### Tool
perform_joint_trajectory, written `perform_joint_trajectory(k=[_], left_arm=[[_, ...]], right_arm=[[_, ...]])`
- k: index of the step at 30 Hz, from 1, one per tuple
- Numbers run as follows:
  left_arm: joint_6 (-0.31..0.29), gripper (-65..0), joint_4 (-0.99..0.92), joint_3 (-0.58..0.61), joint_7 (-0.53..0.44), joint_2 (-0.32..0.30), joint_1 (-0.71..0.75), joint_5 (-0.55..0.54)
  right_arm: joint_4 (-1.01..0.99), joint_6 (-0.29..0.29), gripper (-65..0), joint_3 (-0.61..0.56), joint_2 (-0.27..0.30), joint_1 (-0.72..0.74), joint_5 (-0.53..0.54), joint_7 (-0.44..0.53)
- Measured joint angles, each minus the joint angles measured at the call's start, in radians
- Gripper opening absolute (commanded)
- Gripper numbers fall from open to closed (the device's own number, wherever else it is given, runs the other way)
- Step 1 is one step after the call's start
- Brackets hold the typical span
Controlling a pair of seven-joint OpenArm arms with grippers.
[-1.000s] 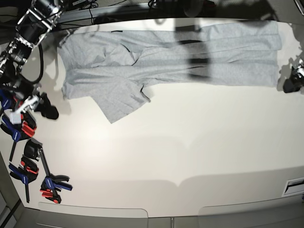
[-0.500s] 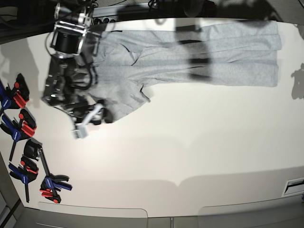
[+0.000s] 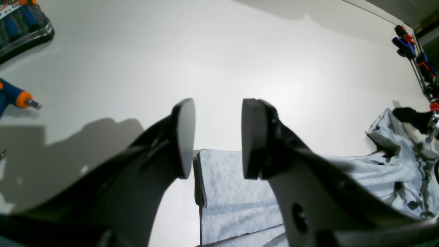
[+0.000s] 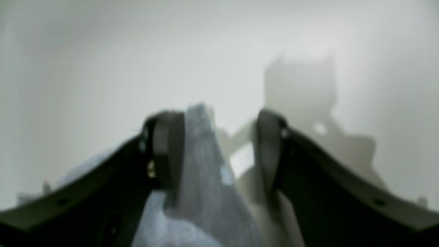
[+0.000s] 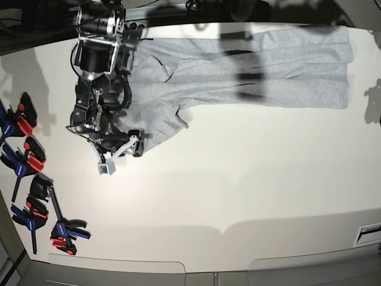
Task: Fold the T-shirt properly
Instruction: 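Release the fold and move the right gripper to the sleeve, then grasp the sleeve with the right gripper and fold it inward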
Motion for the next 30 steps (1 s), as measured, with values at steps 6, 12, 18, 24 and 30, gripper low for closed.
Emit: perform_joint_trajectory(k=[6,12,18,24,30], left_arm=[[0.0,-44.1,0.0,0.0,0.0,0.0,0.0,0.0],[0.0,-44.1,0.0,0.0,0.0,0.0,0.0,0.0],[0.0,-44.1,0.0,0.0,0.0,0.0,0.0,0.0],[0.0,-44.1,0.0,0.0,0.0,0.001,0.0,0.0],[0.0,-44.1,0.0,0.0,0.0,0.001,0.001,0.0]], right_arm=[[-0.124,0.146,-34.5,0.0,0.002,0.031,0.167,-0.039],[-0.119,0.206,-65.0,0.0,-0.002,0.022,0.235,-0.153],[-0.014,0.202,-65.0,-0.001,-0.004,0.005,0.212,-0.256],[0.335,0.216,-65.0,-0.003,-0.013,-0.118,0.378,-0.482],[0.655,0.222,-65.0,-0.005,-0.087,-0.363,0.485,-0.587]])
